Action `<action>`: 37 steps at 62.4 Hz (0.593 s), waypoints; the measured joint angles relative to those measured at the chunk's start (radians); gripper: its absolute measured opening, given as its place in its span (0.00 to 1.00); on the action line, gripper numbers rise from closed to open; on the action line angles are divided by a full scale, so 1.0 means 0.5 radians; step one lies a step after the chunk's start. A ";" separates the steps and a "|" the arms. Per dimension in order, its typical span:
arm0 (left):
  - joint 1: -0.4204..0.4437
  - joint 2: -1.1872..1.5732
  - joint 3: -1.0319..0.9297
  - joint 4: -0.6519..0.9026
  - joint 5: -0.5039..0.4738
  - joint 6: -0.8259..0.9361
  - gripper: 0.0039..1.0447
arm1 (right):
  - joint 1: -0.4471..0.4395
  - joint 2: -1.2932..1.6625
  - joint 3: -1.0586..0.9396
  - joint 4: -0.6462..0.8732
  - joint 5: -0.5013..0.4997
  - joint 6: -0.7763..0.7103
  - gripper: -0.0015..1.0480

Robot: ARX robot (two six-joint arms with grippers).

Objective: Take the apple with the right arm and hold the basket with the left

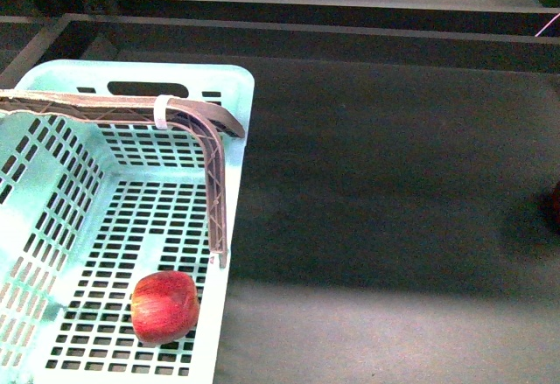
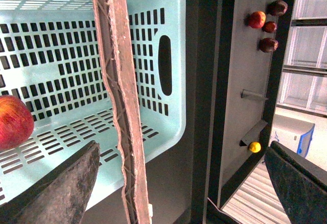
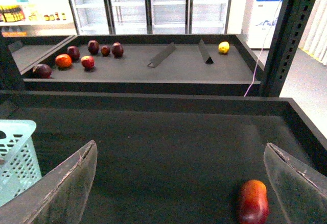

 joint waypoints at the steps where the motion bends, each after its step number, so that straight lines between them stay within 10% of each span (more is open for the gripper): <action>1: 0.000 0.000 0.000 0.000 0.000 0.000 0.94 | 0.000 0.000 0.000 0.000 0.000 0.000 0.91; 6: 0.008 -0.009 -0.130 0.390 -0.014 0.277 0.87 | 0.000 0.000 0.000 0.000 0.000 0.000 0.91; 15: 0.111 -0.152 -0.710 1.762 0.096 2.004 0.59 | 0.000 0.000 0.000 0.000 0.000 0.000 0.91; 25: 0.243 -0.428 -0.954 1.902 0.213 3.082 0.23 | 0.000 0.000 0.000 0.000 0.000 0.000 0.91; 37: 0.334 -0.681 -1.108 1.799 0.304 3.242 0.03 | 0.000 0.000 0.000 0.000 0.000 0.000 0.91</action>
